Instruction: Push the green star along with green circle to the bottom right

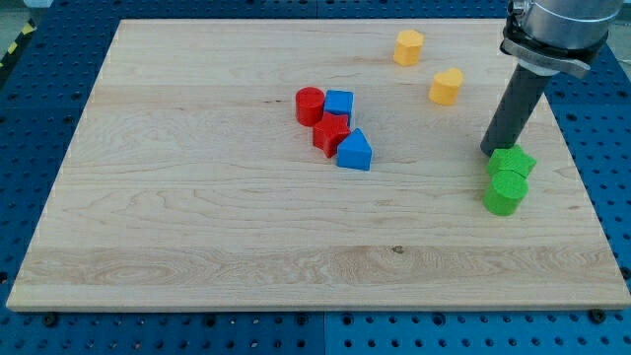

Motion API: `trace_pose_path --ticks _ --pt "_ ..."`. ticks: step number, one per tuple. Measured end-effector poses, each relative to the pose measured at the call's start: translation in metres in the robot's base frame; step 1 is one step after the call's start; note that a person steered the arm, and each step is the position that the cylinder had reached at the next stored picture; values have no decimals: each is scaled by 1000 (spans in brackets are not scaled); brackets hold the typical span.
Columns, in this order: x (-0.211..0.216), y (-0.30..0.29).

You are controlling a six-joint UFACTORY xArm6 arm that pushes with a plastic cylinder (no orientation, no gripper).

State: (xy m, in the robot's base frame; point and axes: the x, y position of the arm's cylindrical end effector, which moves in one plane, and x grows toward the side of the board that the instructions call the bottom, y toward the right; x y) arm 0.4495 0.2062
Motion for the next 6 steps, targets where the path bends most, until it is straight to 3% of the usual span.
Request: trace_pose_path --ticks 4,5,6 --pt "45 0" --pt "15 8" --pt "15 28"
